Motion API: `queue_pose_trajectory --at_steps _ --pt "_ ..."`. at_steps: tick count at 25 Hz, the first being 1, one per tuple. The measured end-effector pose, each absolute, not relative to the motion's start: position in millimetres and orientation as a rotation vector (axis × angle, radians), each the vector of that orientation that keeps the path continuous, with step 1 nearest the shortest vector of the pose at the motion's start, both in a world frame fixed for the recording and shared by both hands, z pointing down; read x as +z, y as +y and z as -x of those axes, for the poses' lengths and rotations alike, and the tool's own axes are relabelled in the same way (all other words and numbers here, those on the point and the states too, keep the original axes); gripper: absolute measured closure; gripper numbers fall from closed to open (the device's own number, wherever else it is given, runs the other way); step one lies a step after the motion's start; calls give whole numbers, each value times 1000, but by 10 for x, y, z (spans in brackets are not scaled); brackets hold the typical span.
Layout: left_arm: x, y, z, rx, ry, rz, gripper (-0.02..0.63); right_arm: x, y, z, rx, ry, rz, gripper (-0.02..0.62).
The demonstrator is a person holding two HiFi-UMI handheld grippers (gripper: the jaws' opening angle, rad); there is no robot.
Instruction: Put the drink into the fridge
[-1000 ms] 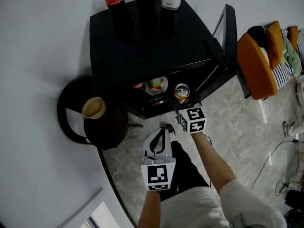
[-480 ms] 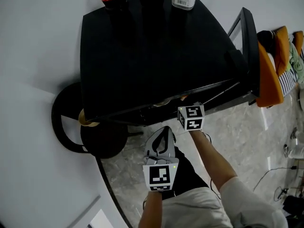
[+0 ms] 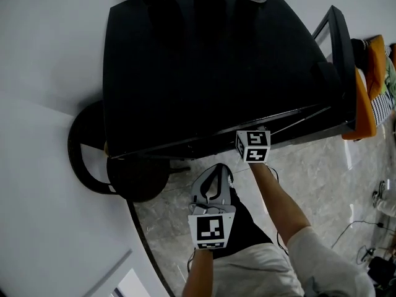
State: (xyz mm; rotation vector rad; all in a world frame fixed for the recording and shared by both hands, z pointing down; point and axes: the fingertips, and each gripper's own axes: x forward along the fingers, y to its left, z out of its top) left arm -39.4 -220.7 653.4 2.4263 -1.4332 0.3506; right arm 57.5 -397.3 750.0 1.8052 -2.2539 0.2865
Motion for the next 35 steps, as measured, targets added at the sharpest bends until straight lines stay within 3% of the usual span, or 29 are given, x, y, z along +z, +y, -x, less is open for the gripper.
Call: queue_pose_trajectory --at_steps 10,15,22,28,29,31,35 --pt "6494 -2078 408 324 -1476 -2401 598 7572 -3927 -584 397 -2295 -1801 267" --pt "6254 -1759 449 337 -1491 -2388 598 7596 -3351 -682 512 -2203 -1769 267" --pt "5754 -1171 560 327 -1588 -2253 597 6723 -2077 -650 499 -2326 -1576 267" --pt "5237 -1021 377 206 -1739 -2128 597 5959 -1627 -684 418 -2442 -1404 275" --pt "5163 -972 355 210 -1773 -2110 597 5856 -1563 -724 420 -2465 -1397 293" --pt "5021 -861 315 202 -1847 -2058 597 5670 -1437 -816 424 -2507 -1387 415" --pt "4835 -619 55 170 -1962 -1977 597 5476 -1206 -1058 450 -2561 -1288 529"
